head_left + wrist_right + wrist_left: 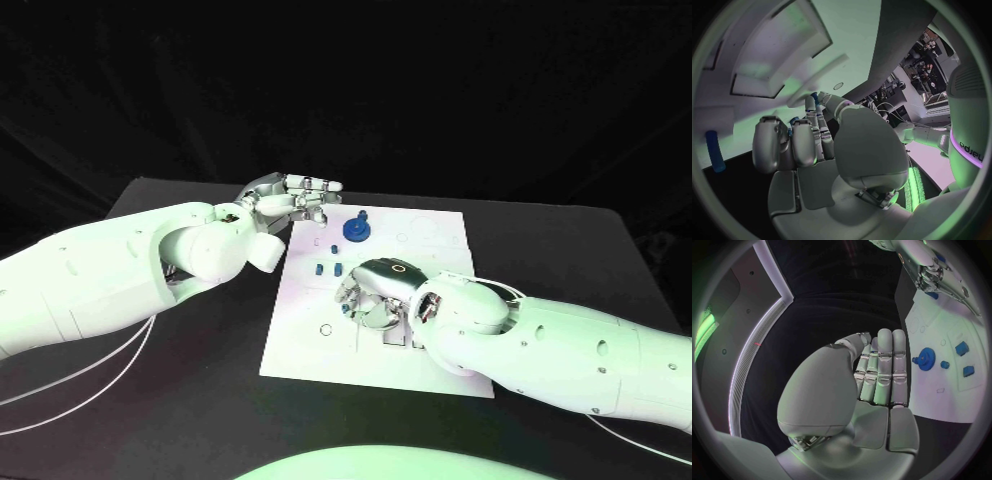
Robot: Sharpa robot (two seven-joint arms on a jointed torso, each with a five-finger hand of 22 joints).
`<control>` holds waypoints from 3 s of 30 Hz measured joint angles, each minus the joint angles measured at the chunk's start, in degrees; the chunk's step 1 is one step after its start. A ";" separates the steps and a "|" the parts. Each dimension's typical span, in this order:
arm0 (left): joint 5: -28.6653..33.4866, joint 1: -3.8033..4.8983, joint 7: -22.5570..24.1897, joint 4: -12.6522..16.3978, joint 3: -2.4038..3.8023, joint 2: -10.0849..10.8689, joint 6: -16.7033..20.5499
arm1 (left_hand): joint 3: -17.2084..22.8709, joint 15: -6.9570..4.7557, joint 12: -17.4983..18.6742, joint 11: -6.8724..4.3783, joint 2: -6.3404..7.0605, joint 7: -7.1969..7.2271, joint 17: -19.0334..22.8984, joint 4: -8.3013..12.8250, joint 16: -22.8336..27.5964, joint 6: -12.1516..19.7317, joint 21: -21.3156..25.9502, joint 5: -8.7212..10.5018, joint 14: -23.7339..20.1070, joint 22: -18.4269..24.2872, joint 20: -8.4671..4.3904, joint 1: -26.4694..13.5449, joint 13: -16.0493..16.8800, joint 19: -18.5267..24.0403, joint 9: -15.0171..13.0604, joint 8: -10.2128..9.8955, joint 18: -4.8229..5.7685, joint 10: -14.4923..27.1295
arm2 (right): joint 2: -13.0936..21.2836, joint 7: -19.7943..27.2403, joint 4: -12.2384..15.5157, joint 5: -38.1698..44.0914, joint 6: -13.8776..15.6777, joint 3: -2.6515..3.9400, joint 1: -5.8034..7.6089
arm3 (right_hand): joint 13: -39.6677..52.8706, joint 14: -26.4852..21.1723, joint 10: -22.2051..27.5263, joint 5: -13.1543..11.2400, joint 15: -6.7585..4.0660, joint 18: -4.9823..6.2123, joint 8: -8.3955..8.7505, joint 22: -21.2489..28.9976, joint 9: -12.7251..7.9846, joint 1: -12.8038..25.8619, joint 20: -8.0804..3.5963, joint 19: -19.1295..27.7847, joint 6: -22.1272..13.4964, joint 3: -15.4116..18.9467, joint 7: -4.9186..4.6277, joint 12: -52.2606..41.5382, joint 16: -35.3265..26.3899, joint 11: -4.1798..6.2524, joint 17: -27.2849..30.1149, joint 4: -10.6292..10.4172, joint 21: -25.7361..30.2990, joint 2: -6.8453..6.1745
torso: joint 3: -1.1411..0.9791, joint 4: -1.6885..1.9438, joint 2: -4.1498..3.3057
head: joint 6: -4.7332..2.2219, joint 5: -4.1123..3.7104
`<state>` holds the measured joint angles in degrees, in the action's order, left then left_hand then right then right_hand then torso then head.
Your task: Assemble the parts on the task board
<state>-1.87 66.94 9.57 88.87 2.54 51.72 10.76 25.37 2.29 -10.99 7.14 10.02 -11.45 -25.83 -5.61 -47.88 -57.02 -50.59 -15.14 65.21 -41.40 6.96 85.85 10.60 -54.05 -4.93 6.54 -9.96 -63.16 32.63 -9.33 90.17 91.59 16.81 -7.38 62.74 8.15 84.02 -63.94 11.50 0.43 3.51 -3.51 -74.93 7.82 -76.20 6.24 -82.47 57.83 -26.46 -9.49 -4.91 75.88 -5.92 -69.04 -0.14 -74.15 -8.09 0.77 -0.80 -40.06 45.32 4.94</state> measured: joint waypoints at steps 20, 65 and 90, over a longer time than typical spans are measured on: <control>-0.01 0.00 -0.45 -0.02 -0.01 0.72 -0.32 | -0.10 0.00 0.00 0.21 0.00 0.01 0.00 0.10 0.00 0.01 0.22 0.00 0.00 -0.01 0.00 0.00 -0.05 0.00 0.04 0.00 0.04 0.21 | 11.17 -0.99 8.04 1.15 3.05 0.87 3.80 | -0.41 0.00 1.10 0.35 0.00 0.00 -0.23 0.01 -0.18 0.61 0.20 0.21 0.66 1.34 0.22 -0.65 -0.23 -0.09 0.47 -0.12 0.40 -1.28 | 0.01 -0.01 -0.01 | -0.55 -0.84; -0.06 0.00 -0.38 0.55 -0.04 1.18 -0.40 | -0.16 0.00 0.00 0.00 0.00 -0.11 0.05 0.16 0.00 0.31 0.22 0.00 0.00 0.03 0.00 0.01 -0.03 0.00 0.08 0.00 0.19 0.41 | 13.21 -1.12 1.64 1.75 -1.34 0.65 4.88 | -0.65 -0.07 -0.98 0.76 -0.38 0.01 -1.56 -0.02 -1.03 -3.15 -0.74 -1.15 5.31 4.20 1.65 -6.64 0.40 1.73 -0.19 -0.32 -1.90 1.90 | 0.03 0.02 0.00 | -0.79 -1.54; -0.06 0.00 -0.44 0.19 -0.04 1.12 -0.41 | -0.32 0.00 -0.32 0.00 -0.30 -0.10 0.12 -0.01 0.00 0.31 0.22 0.00 0.00 0.10 0.00 -0.30 -0.02 0.00 0.12 0.00 0.21 0.41 | 15.00 -1.58 4.92 1.00 3.44 1.12 5.34 | -0.68 -0.10 -4.45 -1.12 -1.17 0.01 -2.37 0.00 -0.53 -3.51 -0.94 -1.35 8.23 2.16 2.27 -6.49 0.90 2.75 -0.55 -0.15 -3.56 2.46 | 0.02 0.01 0.08 | -0.84 -1.71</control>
<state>-1.92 66.94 9.13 89.06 2.50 52.84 10.35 25.05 2.29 -11.31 7.14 9.72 -11.55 -25.71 -5.62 -47.88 -56.71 -50.37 -15.14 65.21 -41.30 6.96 85.55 10.58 -54.05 -4.81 6.54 -9.74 -62.75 47.63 -10.92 95.09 92.59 20.25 -6.26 68.08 7.47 83.92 -68.39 10.38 -0.74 3.52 -5.87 -74.93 7.29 -79.71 5.30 -83.82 66.06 -24.30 -7.22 -11.40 76.78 -3.17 -69.59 -0.30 -77.72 -5.63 0.79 -0.79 -39.98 44.48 3.23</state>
